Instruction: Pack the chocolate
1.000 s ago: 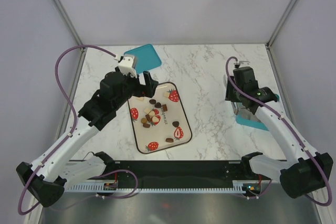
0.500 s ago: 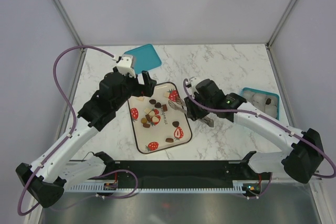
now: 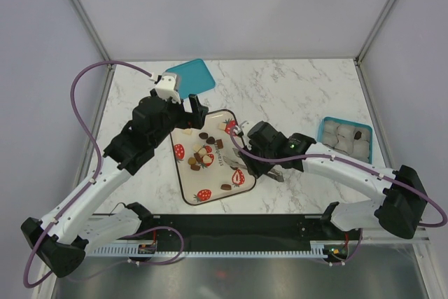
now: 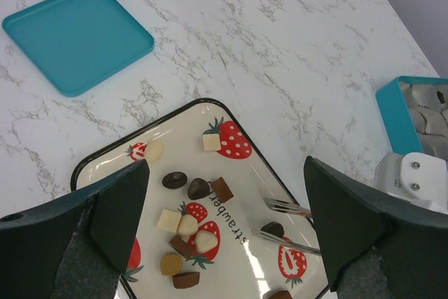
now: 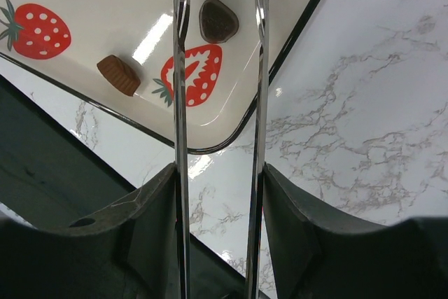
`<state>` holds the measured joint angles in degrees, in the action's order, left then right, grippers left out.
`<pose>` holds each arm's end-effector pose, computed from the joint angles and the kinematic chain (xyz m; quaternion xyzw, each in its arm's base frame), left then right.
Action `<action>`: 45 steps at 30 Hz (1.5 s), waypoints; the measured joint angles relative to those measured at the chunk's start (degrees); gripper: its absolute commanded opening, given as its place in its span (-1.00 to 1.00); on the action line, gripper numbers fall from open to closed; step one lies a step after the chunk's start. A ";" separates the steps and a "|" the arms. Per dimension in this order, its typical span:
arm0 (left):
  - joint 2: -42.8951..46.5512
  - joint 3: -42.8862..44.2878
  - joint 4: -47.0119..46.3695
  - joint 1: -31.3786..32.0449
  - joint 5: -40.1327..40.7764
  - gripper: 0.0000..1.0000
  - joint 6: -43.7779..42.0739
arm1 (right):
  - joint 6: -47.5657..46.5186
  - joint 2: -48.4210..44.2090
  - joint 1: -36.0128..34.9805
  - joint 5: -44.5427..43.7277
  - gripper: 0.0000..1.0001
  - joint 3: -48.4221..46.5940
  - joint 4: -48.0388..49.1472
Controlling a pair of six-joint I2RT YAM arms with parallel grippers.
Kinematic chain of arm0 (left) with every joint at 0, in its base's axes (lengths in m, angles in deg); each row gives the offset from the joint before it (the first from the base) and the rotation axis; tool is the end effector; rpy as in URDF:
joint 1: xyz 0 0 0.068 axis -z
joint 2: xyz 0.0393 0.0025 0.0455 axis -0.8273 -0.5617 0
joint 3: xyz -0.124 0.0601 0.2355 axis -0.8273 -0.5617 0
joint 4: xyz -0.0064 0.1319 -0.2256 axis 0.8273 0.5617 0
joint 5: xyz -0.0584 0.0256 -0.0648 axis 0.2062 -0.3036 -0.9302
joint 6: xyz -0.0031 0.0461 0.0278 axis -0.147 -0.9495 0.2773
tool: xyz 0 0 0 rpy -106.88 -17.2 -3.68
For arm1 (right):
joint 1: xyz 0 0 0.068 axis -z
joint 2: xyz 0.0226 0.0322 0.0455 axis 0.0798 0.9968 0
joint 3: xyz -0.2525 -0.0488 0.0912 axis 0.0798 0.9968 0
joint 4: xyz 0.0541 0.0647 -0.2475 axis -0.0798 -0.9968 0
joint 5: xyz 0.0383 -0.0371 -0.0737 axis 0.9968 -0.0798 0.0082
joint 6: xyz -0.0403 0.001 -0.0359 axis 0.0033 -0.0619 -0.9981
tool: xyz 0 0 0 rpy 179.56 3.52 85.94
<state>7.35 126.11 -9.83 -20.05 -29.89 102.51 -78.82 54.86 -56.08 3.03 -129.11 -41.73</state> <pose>0.1808 -0.1219 0.3766 0.0786 0.7889 -0.1950 0.5774 0.1640 0.2057 0.2564 -0.3336 0.8989 0.1430 0.2453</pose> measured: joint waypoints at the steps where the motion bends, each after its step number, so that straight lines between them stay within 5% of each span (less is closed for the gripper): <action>1: 0.00 0.00 0.00 0.00 -0.02 0.99 0.00 | -0.02 0.00 -0.22 0.04 0.12 0.24 -0.07; 23: 0.00 0.00 0.00 0.00 0.04 0.99 0.00 | 0.22 0.00 -2.03 -0.61 0.05 1.90 -2.38; 33: 0.00 0.00 0.00 0.00 0.09 0.99 0.00 | 1.99 0.00 -2.27 -2.19 -0.28 1.79 -2.86; 45: 0.04 0.00 0.00 0.00 0.09 0.99 0.00 | 9.11 6.29 -2.25 -12.28 -0.35 -11.43 -6.16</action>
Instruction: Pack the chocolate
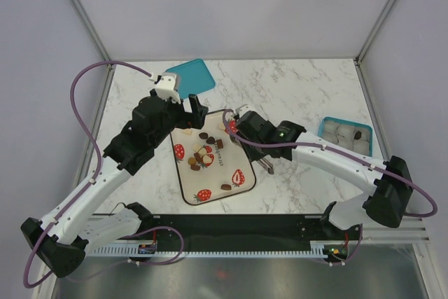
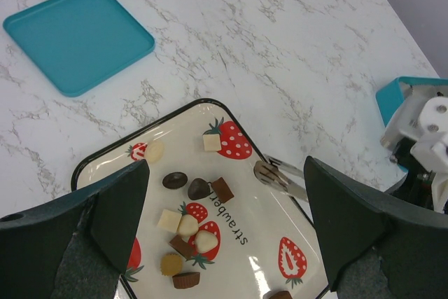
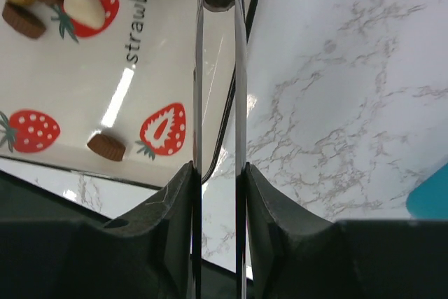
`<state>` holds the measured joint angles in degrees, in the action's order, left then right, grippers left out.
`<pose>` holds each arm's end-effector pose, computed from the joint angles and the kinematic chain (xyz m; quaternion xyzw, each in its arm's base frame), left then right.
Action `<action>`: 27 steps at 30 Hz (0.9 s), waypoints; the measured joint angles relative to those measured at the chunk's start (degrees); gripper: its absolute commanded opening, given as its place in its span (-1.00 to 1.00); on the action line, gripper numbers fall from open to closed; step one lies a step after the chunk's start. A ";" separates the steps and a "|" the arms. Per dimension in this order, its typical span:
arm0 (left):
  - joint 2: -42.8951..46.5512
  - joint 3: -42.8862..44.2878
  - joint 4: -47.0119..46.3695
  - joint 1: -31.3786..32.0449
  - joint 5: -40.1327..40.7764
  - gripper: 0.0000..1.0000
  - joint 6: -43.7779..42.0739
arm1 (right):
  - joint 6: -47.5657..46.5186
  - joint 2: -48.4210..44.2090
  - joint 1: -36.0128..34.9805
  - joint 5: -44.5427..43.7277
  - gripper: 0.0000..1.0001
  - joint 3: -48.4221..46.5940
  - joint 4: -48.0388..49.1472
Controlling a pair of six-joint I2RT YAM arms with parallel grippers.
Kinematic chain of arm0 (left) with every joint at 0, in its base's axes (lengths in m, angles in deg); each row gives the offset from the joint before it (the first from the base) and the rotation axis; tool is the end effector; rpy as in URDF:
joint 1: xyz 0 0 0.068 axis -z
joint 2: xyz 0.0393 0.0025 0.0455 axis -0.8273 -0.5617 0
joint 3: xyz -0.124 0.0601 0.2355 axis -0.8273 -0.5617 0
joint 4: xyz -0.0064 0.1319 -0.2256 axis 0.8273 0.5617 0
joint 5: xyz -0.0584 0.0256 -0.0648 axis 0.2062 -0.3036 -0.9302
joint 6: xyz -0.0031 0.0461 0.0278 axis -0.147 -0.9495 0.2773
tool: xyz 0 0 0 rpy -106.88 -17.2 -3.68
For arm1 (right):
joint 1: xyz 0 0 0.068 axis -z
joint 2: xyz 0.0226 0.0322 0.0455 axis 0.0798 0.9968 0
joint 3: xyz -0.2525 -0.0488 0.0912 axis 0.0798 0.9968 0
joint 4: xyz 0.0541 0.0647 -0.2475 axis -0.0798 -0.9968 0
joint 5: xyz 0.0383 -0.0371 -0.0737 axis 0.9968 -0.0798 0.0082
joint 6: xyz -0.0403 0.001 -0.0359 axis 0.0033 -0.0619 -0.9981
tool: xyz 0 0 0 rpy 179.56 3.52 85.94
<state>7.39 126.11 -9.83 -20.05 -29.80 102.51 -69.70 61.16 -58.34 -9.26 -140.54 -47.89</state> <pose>0.1806 -0.1217 0.3767 0.0781 0.7887 -0.1946 0.5779 0.1779 0.2293 0.2846 -0.2501 0.9226 0.0780 0.2832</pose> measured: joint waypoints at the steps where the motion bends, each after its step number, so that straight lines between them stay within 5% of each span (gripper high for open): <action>1: 0.04 0.00 0.00 0.00 -0.02 0.99 0.00 | 0.96 0.98 0.09 -2.01 -0.35 -2.19 -1.42; 11: 0.39 0.00 0.00 0.00 -0.94 0.99 0.04 | 12.61 3.63 12.74 -16.44 -0.36 -11.08 -12.02; 27: 0.39 -0.02 0.00 0.00 -2.93 0.99 0.07 | 19.02 -9.53 36.33 -24.15 -0.34 5.31 -20.39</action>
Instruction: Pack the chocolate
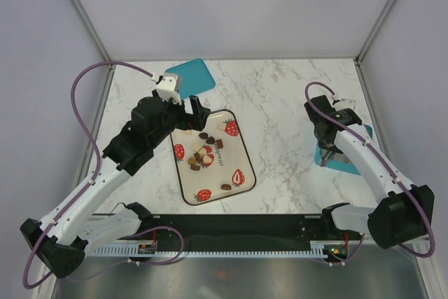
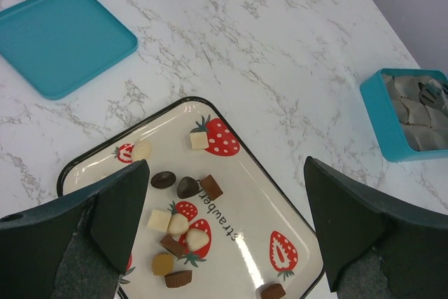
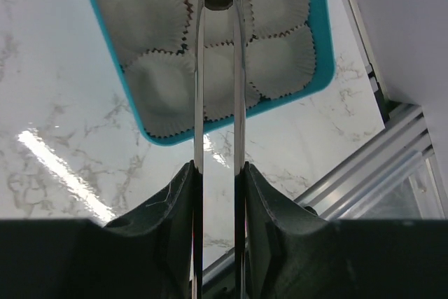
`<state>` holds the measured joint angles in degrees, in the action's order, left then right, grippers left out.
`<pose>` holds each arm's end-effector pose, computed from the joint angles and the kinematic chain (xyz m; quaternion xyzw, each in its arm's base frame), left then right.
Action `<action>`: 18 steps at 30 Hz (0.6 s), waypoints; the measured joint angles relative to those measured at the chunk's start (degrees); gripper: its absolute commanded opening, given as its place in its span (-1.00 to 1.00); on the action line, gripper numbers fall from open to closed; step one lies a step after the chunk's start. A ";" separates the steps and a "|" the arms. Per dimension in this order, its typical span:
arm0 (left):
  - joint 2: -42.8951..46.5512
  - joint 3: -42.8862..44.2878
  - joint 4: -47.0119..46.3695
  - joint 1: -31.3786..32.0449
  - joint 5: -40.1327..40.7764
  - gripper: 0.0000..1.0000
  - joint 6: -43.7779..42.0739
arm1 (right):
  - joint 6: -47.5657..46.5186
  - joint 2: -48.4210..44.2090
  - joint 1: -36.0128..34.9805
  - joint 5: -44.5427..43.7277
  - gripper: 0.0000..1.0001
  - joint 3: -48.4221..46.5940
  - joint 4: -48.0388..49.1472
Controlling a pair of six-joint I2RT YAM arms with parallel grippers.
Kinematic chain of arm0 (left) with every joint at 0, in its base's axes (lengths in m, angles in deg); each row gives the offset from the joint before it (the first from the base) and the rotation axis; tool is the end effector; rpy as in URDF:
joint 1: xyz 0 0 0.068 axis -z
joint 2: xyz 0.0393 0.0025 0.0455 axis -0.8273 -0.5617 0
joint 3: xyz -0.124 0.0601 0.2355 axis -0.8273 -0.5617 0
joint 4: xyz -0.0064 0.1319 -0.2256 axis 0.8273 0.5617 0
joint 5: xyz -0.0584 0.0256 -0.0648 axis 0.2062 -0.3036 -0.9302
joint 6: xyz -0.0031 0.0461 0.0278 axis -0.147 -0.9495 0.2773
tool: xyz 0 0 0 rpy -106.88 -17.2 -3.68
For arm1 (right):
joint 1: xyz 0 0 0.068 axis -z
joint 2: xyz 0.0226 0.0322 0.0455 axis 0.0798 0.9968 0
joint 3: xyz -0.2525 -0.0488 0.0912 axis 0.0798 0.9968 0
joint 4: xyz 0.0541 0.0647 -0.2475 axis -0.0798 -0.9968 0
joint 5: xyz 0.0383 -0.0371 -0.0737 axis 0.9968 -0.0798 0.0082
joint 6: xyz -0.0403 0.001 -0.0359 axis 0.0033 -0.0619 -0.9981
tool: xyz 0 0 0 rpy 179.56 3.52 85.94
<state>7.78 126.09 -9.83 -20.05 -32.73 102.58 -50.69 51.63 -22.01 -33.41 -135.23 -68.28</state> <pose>0.1784 -0.1223 0.3779 0.0926 0.7859 -0.2150 0.5723 0.2134 0.0445 0.2866 0.2167 0.9152 -0.2154 0.2627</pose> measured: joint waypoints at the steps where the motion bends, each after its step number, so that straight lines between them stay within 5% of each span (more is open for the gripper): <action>1: 0.00 0.00 0.00 -0.02 -0.26 0.99 0.00 | 0.02 0.00 0.66 -0.37 -0.34 1.09 -0.15; 18: -0.24 0.00 0.00 0.00 -0.83 0.99 0.02 | -0.46 -0.85 7.67 -0.81 -0.32 5.42 1.70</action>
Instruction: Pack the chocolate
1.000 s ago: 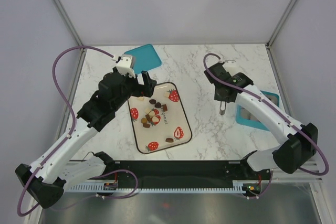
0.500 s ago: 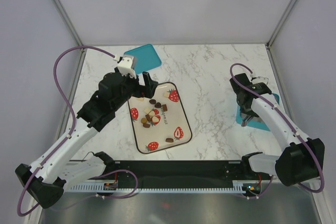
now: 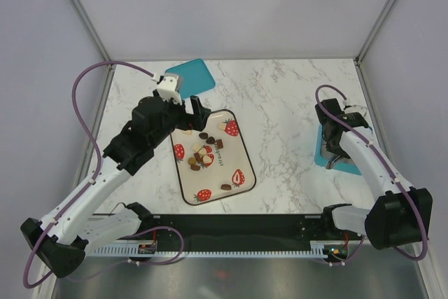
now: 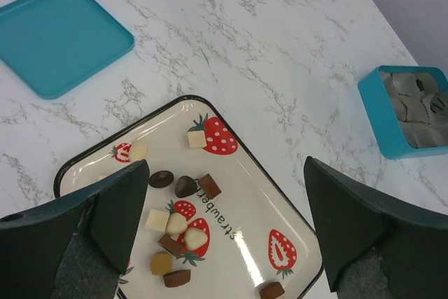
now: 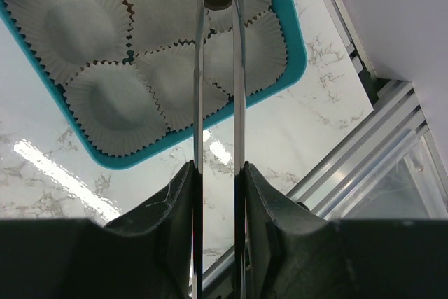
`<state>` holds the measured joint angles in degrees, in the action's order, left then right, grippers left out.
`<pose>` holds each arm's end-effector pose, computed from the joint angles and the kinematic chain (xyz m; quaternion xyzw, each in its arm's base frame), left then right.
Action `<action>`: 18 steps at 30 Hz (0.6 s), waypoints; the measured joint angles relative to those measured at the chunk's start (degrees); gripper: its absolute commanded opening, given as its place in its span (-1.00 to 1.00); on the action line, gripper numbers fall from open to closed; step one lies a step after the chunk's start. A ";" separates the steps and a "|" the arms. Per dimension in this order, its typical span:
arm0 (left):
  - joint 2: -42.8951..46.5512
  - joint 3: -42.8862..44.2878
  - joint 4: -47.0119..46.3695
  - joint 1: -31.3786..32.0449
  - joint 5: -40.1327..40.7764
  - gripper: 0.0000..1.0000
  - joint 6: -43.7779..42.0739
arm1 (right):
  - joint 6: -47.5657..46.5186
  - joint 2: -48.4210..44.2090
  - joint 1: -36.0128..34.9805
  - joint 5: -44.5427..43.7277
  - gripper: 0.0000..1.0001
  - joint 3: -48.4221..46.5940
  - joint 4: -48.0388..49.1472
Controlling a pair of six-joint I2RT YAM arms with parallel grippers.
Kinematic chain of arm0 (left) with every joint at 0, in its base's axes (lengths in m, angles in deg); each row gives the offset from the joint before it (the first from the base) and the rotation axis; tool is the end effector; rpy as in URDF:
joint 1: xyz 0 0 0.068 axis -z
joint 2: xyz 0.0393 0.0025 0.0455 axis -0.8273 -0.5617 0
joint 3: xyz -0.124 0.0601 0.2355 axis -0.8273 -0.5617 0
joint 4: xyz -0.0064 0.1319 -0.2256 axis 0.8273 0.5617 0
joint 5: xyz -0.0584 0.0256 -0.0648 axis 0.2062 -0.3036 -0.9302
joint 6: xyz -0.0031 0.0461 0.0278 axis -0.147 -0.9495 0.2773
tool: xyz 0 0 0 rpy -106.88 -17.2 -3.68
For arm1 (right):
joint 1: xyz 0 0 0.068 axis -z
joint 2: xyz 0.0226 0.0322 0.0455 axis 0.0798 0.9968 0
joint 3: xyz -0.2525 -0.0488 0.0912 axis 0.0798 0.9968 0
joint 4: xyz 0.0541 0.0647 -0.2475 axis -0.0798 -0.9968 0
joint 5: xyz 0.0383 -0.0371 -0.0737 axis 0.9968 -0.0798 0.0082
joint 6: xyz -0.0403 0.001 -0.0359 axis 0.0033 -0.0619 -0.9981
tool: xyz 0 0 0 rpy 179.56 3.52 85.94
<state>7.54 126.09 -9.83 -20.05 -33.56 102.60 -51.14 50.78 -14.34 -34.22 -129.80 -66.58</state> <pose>0.1790 -0.1234 0.3770 0.0972 0.7868 -0.2196 0.5686 0.2097 0.0139 0.2643 0.2671 0.9023 -0.2502 0.2280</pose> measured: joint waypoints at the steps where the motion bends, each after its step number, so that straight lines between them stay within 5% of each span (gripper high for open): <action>1: 0.00 0.00 0.00 0.00 0.00 0.99 -0.02 | 0.00 0.00 0.39 0.02 -0.32 0.31 0.09; 18: -0.20 -0.04 0.00 0.00 0.13 0.99 -0.02 | -0.44 0.83 3.13 0.44 -0.26 1.44 2.25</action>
<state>7.35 126.05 -9.83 -20.05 -33.43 102.58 -51.58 51.61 -11.21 -33.78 -128.36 -64.33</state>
